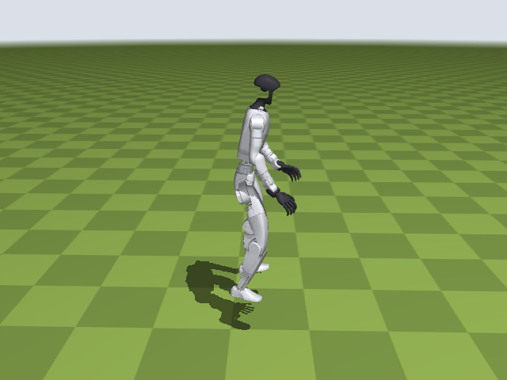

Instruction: Sport exercise

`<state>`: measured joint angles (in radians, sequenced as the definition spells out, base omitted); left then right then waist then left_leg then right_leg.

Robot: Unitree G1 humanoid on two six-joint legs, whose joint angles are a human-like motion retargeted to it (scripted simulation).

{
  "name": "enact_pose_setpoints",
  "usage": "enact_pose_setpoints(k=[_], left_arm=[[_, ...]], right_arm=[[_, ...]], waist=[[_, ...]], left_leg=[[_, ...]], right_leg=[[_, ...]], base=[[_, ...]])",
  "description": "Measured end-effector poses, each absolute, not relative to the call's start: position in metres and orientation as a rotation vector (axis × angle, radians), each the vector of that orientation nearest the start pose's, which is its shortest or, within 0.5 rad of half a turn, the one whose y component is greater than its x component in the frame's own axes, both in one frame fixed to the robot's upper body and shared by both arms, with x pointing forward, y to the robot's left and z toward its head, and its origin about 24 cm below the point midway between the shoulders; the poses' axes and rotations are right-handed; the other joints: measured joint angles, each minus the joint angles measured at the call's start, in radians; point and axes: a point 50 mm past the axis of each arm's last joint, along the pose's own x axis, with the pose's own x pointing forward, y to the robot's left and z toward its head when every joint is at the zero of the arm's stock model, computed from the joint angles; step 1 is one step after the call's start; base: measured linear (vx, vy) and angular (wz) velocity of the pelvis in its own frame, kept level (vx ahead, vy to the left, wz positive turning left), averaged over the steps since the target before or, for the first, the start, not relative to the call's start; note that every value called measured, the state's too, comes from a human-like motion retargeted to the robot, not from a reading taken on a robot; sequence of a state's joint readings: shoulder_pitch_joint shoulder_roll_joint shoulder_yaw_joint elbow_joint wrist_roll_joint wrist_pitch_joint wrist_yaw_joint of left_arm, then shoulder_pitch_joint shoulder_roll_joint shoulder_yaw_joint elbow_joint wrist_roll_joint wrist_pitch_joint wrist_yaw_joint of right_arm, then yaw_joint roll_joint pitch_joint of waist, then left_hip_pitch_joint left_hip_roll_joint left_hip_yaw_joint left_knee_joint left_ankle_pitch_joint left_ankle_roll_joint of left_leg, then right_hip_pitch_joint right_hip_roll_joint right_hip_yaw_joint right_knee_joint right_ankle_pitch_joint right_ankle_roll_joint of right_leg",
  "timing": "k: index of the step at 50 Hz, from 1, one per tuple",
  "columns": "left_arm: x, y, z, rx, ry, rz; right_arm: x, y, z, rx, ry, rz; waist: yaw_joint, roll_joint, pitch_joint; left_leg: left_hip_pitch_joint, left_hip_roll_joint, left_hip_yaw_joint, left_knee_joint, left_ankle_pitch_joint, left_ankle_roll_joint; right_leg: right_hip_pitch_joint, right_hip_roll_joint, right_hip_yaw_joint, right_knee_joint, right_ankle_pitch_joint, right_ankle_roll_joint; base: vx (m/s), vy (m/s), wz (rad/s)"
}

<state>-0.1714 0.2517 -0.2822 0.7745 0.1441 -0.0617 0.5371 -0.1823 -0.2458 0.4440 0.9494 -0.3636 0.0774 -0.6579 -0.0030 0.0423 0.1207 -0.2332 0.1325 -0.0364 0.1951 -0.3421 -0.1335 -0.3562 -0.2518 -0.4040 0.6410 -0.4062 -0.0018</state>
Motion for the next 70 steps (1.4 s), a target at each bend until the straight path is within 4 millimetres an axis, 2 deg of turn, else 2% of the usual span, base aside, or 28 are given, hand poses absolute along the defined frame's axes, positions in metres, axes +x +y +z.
enact_pose_setpoints(k=[5, 8, 12, 16, 22, 31, 36, 40, 45, 48, 52, 56, 59, 61, 62, 63, 65, 67, 68, 69, 70], left_arm=[[0.267, 0.153, -0.047, 0.616, 0.272, 0.082], [0.271, 0.134, -0.045, 0.615, 0.249, -0.015], [0.270, 0.118, -0.048, 0.619, 0.256, -0.111], [0.262, 0.109, -0.056, 0.619, 0.289, -0.175], [0.251, 0.105, -0.068, 0.630, 0.333, -0.215], [0.252, 0.102, -0.065, 0.622, 0.295, -0.211], [0.262, 0.111, -0.053, 0.606, 0.240, -0.142], [0.273, 0.122, -0.038, 0.580, 0.175, -0.054], [0.280, 0.142, -0.025, 0.556, 0.121, 0.077], [0.279, 0.159, -0.026, 0.557, 0.135, 0.168], [0.266, 0.186, -0.042, 0.577, 0.239, 0.296], [0.237, 0.213, -0.072, 0.599, 0.436, 0.396], [0.212, 0.225, -0.093, 0.604, 0.582, 0.429], [0.208, 0.231, -0.097, 0.603, 0.618, 0.444], [0.213, 0.235, -0.092, 0.601, 0.600, 0.456], [0.228, 0.239, -0.080, 0.596, 0.544, 0.474], [0.272, 0.249, -0.029, 0.605, 0.308, 0.518], [0.321, 0.254, 0.069, 0.625, -0.094, 0.561], [0.336, 0.251, 0.129, 0.640, -0.325, 0.568], [0.342, 0.242, 0.191, 0.654, -0.555, 0.564], [0.337, 0.230, 0.249, 0.668, -0.780, 0.551]], right_arm=[[0.223, -0.186, -0.090, -1.061, 0.431, -0.131], [0.227, -0.182, -0.087, -1.076, 0.394, -0.101], [0.230, -0.179, -0.085, -1.093, 0.361, -0.062], [0.231, -0.179, -0.082, -1.107, 0.335, -0.034], [0.234, -0.180, -0.078, -1.112, 0.292, -0.019], [0.242, -0.180, -0.062, -1.077, 0.191, -0.041], [0.260, -0.169, -0.041, -1.035, 0.068, -0.064], [0.274, -0.172, -0.023, -1.040, -0.014, -0.098], [0.283, -0.189, -0.009, -1.088, -0.065, -0.160], [0.283, -0.208, -0.007, -1.144, -0.044, -0.217], [0.270, -0.245, -0.017, -1.239, 0.078, -0.297], [0.236, -0.284, -0.044, -1.323, 0.320, -0.328], [0.208, -0.301, -0.064, -1.322, 0.500, -0.321], [0.202, -0.306, -0.067, -1.276, 0.548, -0.332], [0.207, -0.307, -0.062, -1.242, 0.531, -0.353], [0.220, -0.309, -0.048, -1.198, 0.471, -0.388], [0.261, -0.308, 0.003, -1.104, 0.233, -0.479], [0.305, -0.298, 0.098, -1.006, -0.169, -0.562], [0.317, -0.286, 0.156, -0.960, -0.400, -0.580], [0.320, -0.270, 0.214, -0.921, -0.628, -0.579], [0.313, -0.252, 0.268, -0.884, -0.849, -0.564]], waist=[[0.005, 0.016, 0.002], [0.006, 0.024, 0.001], [0.008, 0.029, -0.001], [0.011, 0.030, -0.003], [0.015, 0.029, -0.006], [0.020, 0.027, 0.007], [0.031, 0.027, 0.030], [0.040, 0.026, 0.061], [0.053, 0.029, 0.114], [0.049, 0.030, 0.145], [0.000, 0.024, 0.163], [-0.053, 0.039, 0.181], [-0.079, 0.059, 0.193], [-0.086, 0.073, 0.192], [-0.080, 0.080, 0.194], [-0.060, 0.088, 0.205], [-0.041, 0.094, 0.204], [-0.037, 0.091, 0.184], [-0.035, 0.088, 0.168], [-0.030, 0.083, 0.147], [-0.023, 0.078, 0.124]], left_leg=[[-0.002, 0.001, -0.016, 0.016, -0.002, -0.011], [-0.008, 0.004, -0.024, 0.030, -0.007, -0.016], [-0.021, 0.005, -0.034, 0.053, -0.020, -0.018], [-0.042, 0.004, -0.042, 0.082, -0.039, -0.016], [-0.088, -0.006, -0.051, 0.140, -0.078, -0.009], [-0.205, -0.035, -0.059, 0.295, -0.161, 0.006], [-0.304, -0.054, -0.061, 0.452, -0.241, 0.018], [-0.400, -0.067, -0.059, 0.617, -0.327, 0.030], [-0.538, -0.076, -0.054, 0.885, -0.468, 0.046], [-0.647, -0.099, -0.049, 1.054, -0.529, 0.052], [-0.855, -0.187, -0.032, 1.259, -0.531, 0.053], [-1.064, -0.267, -0.012, 1.488, -0.531, 0.055], [-1.185, -0.309, 0.001, 1.642, -0.531, 0.063], [-1.235, -0.326, 0.010, 1.721, -0.531, 0.068], [-1.246, -0.323, 0.015, 1.751, -0.531, 0.073], [-1.243, -0.301, 0.022, 1.774, -0.531, 0.084], [-1.220, -0.286, 0.026, 1.772, -0.531, 0.098], [-1.183, -0.287, 0.020, 1.729, -0.531, 0.113], [-1.162, -0.289, 0.015, 1.697, -0.531, 0.119], [-1.132, -0.288, 0.010, 1.656, -0.531, 0.121], [-1.097, -0.286, 0.005, 1.610, -0.531, 0.121]], right_leg=[[0.023, 0.008, -0.006, -0.019, 0.002, -0.008], [0.031, 0.014, -0.008, -0.027, 0.005, -0.011], [0.035, 0.019, -0.007, -0.031, 0.010, -0.014], [0.030, 0.019, -0.004, -0.025, 0.014, -0.016], [0.006, 0.009, 0.006, 0.002, 0.016, -0.014], [-0.076, -0.025, 0.040, 0.100, 0.014, 0.000], [-0.153, -0.045, 0.082, 0.208, -0.010, 0.017], [-0.234, -0.058, 0.128, 0.331, -0.053, 0.038], [-0.363, -0.086, 0.189, 0.565, -0.131, 0.059], [-0.470, -0.132, 0.230, 0.751, -0.178, 0.061], [-0.661, -0.249, 0.302, 1.023, -0.229, 0.053], [-0.832, -0.341, 0.394, 1.269, -0.267, 0.030], [-0.923, -0.376, 0.461, 1.411, -0.277, 0.008], [-0.962, -0.387, 0.499, 1.477, -0.272, -0.007], [-0.973, -0.381, 0.516, 1.497, -0.263, -0.015], [-0.977, -0.357, 0.529, 1.503, -0.249, -0.021], [-0.967, -0.347, 0.530, 1.487, -0.237, -0.033], [-0.936, -0.360, 0.502, 1.437, -0.236, -0.037], [-0.916, -0.368, 0.482, 1.405, -0.233, -0.034], [-0.891, -0.377, 0.456, 1.364, -0.223, -0.029], [-0.865, -0.385, 0.429, 1.319, -0.209, -0.023]], base=[[0.00, 0.00, 0.04], [0.00, 0.00, 0.00], [0.00, 0.00, 0.00], [-0.01, 0.01, 0.03], [-0.03, 0.06, 0.11], [-0.03, 0.08, 0.13], [-0.02, 0.08, 0.13], [-0.01, 0.08, 0.15], [0.01, 0.05, 0.12], [-0.01, 0.03, 0.42], [-0.08, 0.00, 1.02], [-0.09, 0.02, 0.92], [-0.05, 0.06, 0.53], [-0.01, 0.08, 0.14], [0.00, 0.12, -0.53], [0.00, 0.13, -0.80], [0.04, 0.10, -0.62], [0.08, 0.07, -0.18], [0.11, 0.07, -0.09], [0.13, 0.07, -0.09], [0.17, 0.07, -0.29]])
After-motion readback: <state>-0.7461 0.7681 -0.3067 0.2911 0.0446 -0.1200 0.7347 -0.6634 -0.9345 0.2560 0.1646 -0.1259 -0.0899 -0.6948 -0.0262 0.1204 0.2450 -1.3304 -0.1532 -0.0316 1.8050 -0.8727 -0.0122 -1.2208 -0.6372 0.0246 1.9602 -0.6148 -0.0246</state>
